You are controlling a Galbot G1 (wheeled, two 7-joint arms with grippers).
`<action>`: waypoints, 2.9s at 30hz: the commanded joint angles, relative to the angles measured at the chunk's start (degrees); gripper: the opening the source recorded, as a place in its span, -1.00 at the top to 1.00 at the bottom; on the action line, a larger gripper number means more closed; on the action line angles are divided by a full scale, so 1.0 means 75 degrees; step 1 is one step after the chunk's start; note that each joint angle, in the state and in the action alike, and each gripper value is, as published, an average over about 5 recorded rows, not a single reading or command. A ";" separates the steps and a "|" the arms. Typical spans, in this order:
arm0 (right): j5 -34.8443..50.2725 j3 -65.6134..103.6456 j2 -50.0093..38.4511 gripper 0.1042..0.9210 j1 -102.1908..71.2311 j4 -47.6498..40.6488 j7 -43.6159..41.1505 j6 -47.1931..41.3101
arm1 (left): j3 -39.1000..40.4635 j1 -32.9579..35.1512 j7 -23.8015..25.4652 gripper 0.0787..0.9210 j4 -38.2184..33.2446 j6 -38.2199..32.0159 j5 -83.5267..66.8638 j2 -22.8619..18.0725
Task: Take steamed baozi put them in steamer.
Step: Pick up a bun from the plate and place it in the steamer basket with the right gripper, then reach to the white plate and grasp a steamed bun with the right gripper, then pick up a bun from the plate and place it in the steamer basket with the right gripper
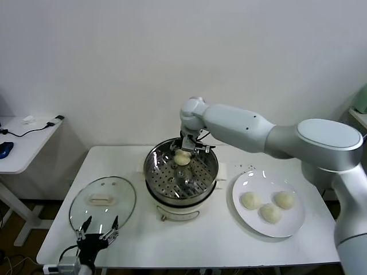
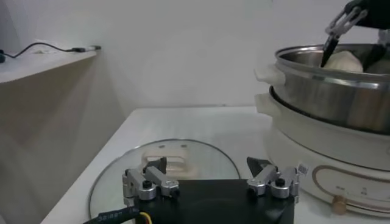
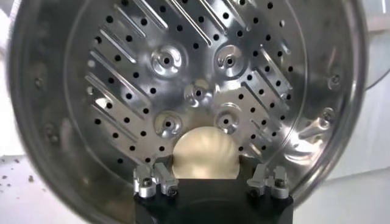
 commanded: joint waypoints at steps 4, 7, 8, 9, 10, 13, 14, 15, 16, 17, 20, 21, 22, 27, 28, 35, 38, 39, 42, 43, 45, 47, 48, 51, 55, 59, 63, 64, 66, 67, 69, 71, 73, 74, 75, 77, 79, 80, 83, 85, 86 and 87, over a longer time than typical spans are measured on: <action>-0.0018 0.0195 0.0336 -0.75 -0.0250 -0.0661 0.0205 0.0312 | -0.0026 -0.0001 -0.0006 -0.77 0.0008 -0.0012 -0.0006 0.0020; 0.0620 -0.0001 0.0154 -0.76 0.0170 -0.0244 -0.0176 0.0310 | -0.0033 0.0014 -0.0002 -0.77 -0.0023 -0.0015 -0.0008 0.0020; 0.0986 -0.0103 0.0045 -0.76 0.0405 -0.0049 -0.0344 0.0291 | -0.0033 0.0019 0.0000 -0.77 -0.0034 -0.0015 -0.0010 0.0019; 0.1376 -0.0203 -0.0069 -0.76 0.0630 0.0140 -0.0507 0.0254 | -0.0032 0.0023 0.0002 -0.77 -0.0043 -0.0017 -0.0010 0.0018; 0.1819 -0.0294 -0.0204 -0.76 0.0879 0.0340 -0.0662 0.0169 | -0.0032 0.0026 0.0004 -0.77 -0.0050 -0.0020 -0.0010 0.0017; 0.3686 -0.0670 -0.0790 -0.76 0.1822 0.1055 -0.1193 -0.0421 | -0.0022 0.0035 0.0005 -0.77 -0.0071 -0.0025 -0.0009 0.0002; 0.4338 -0.0824 -0.1050 -0.76 0.2145 0.1300 -0.1329 -0.0705 | -0.0016 0.0037 0.0005 -0.77 -0.0080 -0.0025 -0.0008 -0.0004; 0.5089 -0.1054 -0.1348 -0.76 0.2496 0.1548 -0.1462 -0.1118 | -0.0007 0.0038 0.0005 -0.77 -0.0090 -0.0024 -0.0007 -0.0012; 0.5728 -0.1283 -0.1654 -0.76 0.2785 0.1746 -0.1562 -0.1518 | 0.0002 0.0038 0.0005 -0.77 -0.0100 -0.0022 -0.0006 -0.0016; 0.6314 -0.1512 -0.2011 -0.76 0.3069 0.1935 -0.1638 -0.1969 | 0.0011 0.0036 0.0007 -0.77 -0.0111 -0.0022 -0.0005 -0.0019; 0.7589 -0.2144 -0.3151 -0.76 0.3738 0.2312 -0.1743 -0.3213 | 0.0034 0.0017 0.0011 -0.77 -0.0125 -0.0030 -0.0003 -0.0014; 0.7711 -0.2321 -0.3538 -0.76 0.3853 0.2395 -0.1709 -0.3549 | 0.0037 0.0003 0.0013 -0.77 -0.0121 -0.0036 -0.0002 -0.0008; 0.7746 -0.2542 -0.3911 -0.76 0.3927 0.2493 -0.1642 -0.3851 | 0.0039 -0.0014 0.0014 -0.77 -0.0113 -0.0042 -0.0001 -0.0001; 0.7446 -0.3729 -0.5554 -0.76 0.3871 0.3285 -0.1217 -0.4926 | 0.0023 -0.0096 0.0023 -0.77 -0.0088 -0.0041 -0.0002 0.0025; 0.7358 -0.3928 -0.5812 -0.76 0.3780 0.3521 -0.1129 -0.5127 | 0.0017 -0.0102 0.0026 -0.77 -0.0086 -0.0039 -0.0002 0.0027; 0.7131 -0.3822 -0.6673 -0.76 0.2342 0.4783 -0.0137 -0.6560 | 0.0007 -0.0093 0.0027 -0.77 -0.0038 -0.0053 0.0001 -0.0025; 0.6941 -0.3082 -0.6628 -0.76 0.1284 0.4702 0.0363 -0.7008 | 0.0017 -0.0099 0.0025 -0.77 0.0013 -0.0054 0.0016 -0.0058; 0.6845 -0.2874 -0.6583 -0.76 0.0996 0.4634 0.0475 -0.7121 | 0.0018 -0.0097 0.0026 -0.77 0.0020 -0.0053 0.0020 -0.0066; 0.6520 -0.2354 -0.6378 -0.76 0.0258 0.4328 0.0771 -0.7416 | 0.0011 -0.0084 0.0027 -0.77 0.0021 -0.0050 0.0023 -0.0078; 0.6458 -0.2206 -0.6309 -0.76 0.0068 0.4224 0.0856 -0.7491 | 0.0006 -0.0080 0.0027 -0.77 0.0023 -0.0052 0.0023 -0.0078; 0.6359 -0.1918 -0.6171 -0.76 -0.0291 0.4005 0.0989 -0.7596 | -0.0004 -0.0077 0.0027 -0.77 0.0037 -0.0059 0.0024 -0.0076; 0.6232 -0.1672 -0.6038 -0.76 -0.0582 0.3772 0.1053 -0.7634 | -0.0010 -0.0073 0.0027 -0.77 0.0059 -0.0067 0.0024 -0.0073; 0.6154 -0.1585 -0.5971 -0.76 -0.0692 0.3642 0.1064 -0.7625 | -0.0011 -0.0072 0.0027 -0.77 0.0071 -0.0071 0.0024 -0.0072; 0.5990 -0.1395 -0.5795 -0.76 -0.0937 0.3345 0.1048 -0.7587 | -0.0008 -0.0070 0.0027 -0.77 0.0105 -0.0083 0.0026 -0.0071; 0.5821 -0.1164 -0.5627 -0.76 -0.1212 0.3101 0.1039 -0.7541 | -0.0013 -0.0084 0.0026 -0.77 0.0154 -0.0103 0.0027 -0.0068; 0.5718 -0.0828 -0.5452 -0.76 -0.1483 0.2796 0.1031 -0.7460 | -0.0030 -0.0104 0.0029 -0.77 0.0185 -0.0125 0.0023 -0.0055; 0.5698 -0.0707 -0.5267 -0.76 -0.1567 0.2638 0.0988 -0.7393 | -0.0034 -0.0117 0.0031 -0.77 0.0211 -0.0138 0.0021 -0.0047; 0.5672 -0.0687 -0.5211 -0.76 -0.1577 0.2603 0.0993 -0.7380 | -0.0034 -0.0119 0.0031 -0.77 0.0215 -0.0142 0.0021 -0.0046; 0.5615 -0.0634 -0.5106 -0.76 -0.1596 0.2531 0.1012 -0.7361 | -0.0033 -0.0122 0.0032 -0.77 0.0217 -0.0145 0.0021 -0.0045; 0.5587 -0.0602 -0.5054 -0.76 -0.1603 0.2491 0.1016 -0.7350 | -0.0032 -0.0122 0.0032 -0.77 0.0214 -0.0146 0.0020 -0.0045; 0.5556 -0.0564 -0.4965 -0.76 -0.1597 0.2433 0.1011 -0.7331 | -0.0033 -0.0121 0.0032 -0.77 0.0208 -0.0147 0.0019 -0.0046; 0.5548 -0.0564 -0.4901 -0.76 -0.1577 0.2414 0.0996 -0.7317 | -0.0035 -0.0120 0.0031 -0.77 0.0206 -0.0150 0.0015 -0.0046; 0.5543 -0.0588 -0.4865 -0.74 -0.1559 0.2439 0.0960 -0.7303 | -0.0034 -0.0118 0.0029 -0.77 0.0210 -0.0152 0.0013 -0.0050; 0.5529 -0.0601 -0.4856 -0.72 -0.1554 0.2459 0.0935 -0.7296 | -0.0033 -0.0116 0.0027 -0.77 0.0211 -0.0152 0.0012 -0.0053; 0.5506 -0.0616 -0.4851 -0.69 -0.1550 0.2480 0.0903 -0.7287 | -0.0031 -0.0112 0.0026 -0.77 0.0209 -0.0150 0.0013 -0.0056; 0.5444 -0.0644 -0.4854 -0.61 -0.1535 0.2507 0.0827 -0.7260 | -0.0026 -0.0101 0.0026 -0.77 0.0196 -0.0143 0.0013 -0.0059; 0.5358 -0.0689 -0.4866 -0.54 -0.1496 0.2516 0.0751 -0.7221 | -0.0025 -0.0092 0.0027 -0.77 0.0176 -0.0133 0.0013 -0.0058; 0.5312 -0.0712 -0.4875 -0.51 -0.1473 0.2517 0.0718 -0.7202 | -0.0025 -0.0089 0.0027 -0.77 0.0168 -0.0128 0.0013 -0.0057; 0.5145 -0.0759 -0.4914 -0.45 -0.1373 0.2526 0.0611 -0.7134 | -0.0023 -0.0087 0.0021 -0.77 0.0151 -0.0100 0.0014 -0.0060; 0.5069 -0.0777 -0.4943 -0.42 -0.1223 0.2555 0.0512 -0.7075 | -0.0014 -0.0086 0.0018 -0.77 0.0141 -0.0080 0.0015 -0.0065; 0.5049 -0.0810 -0.4955 -0.41 -0.1075 0.2584 0.0445 -0.7037 | -0.0008 -0.0086 0.0016 -0.77 0.0135 -0.0071 0.0015 -0.0067; 0.5052 -0.0854 -0.4963 -0.41 -0.0893 0.2618 0.0370 -0.6993 | 0.0000 -0.0087 0.0015 -0.77 0.0129 -0.0061 0.0016 -0.0067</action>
